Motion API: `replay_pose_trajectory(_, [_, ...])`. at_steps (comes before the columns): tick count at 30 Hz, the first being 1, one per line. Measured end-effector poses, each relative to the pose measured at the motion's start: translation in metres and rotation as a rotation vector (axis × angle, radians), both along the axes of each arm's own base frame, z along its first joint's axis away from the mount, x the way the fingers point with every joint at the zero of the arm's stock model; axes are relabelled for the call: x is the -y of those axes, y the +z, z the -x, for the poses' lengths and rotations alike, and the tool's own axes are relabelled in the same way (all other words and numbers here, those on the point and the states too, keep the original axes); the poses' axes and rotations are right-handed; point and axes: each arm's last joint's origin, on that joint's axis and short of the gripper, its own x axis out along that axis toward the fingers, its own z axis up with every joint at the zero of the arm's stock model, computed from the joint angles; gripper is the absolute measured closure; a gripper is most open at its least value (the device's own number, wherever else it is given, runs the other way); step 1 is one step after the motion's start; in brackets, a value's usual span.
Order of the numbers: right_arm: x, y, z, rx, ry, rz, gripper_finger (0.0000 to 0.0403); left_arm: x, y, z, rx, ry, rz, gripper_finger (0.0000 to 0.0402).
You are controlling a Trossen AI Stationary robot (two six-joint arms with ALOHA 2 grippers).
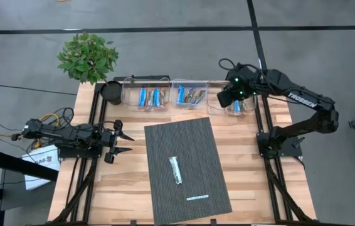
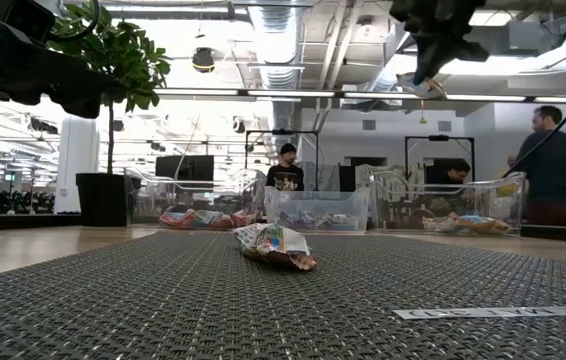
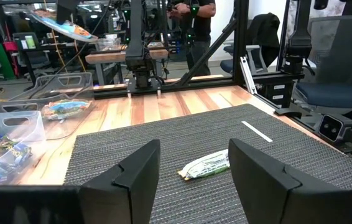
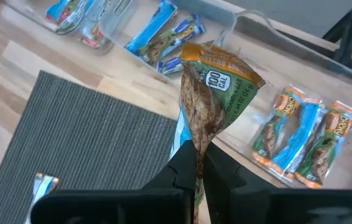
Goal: Pick and place Granola Bars by type
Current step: Put the orange granola bar into the right transparent bin
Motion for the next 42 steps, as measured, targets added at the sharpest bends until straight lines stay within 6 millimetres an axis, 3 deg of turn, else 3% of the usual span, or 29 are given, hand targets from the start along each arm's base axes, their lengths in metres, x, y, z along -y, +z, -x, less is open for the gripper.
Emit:
replay_pose_trajectory(9, [0.017,0.0,0.008,0.004,-0.067,0.01,0.0399,0.0,0.0,0.0,0.0,0.0,0.0,0.0217])
replay_pose_trajectory(19, [0.051,-0.001,0.035,-0.035,-0.276,0.022,0.0399,0.0,0.0,0.0,0.0,0.0,0.0,0.0217])
replay_pose_trajectory(28, [0.063,-0.001,0.046,-0.041,-0.348,0.019,0.0399,0.0,0.0,0.0,0.0,-0.001,0.0,0.0217])
replay_pose_trajectory(34, [0.079,-0.018,0.032,-0.118,-0.339,-0.001,0.0399,0.0,0.0,0.0,0.0,0.0,0.0,0.0217])
replay_pose_trajectory(42, [0.107,-0.055,0.003,-0.223,-0.283,-0.046,0.0399,0.0,0.0,0.0,0.0,0.0,0.0,0.0217])
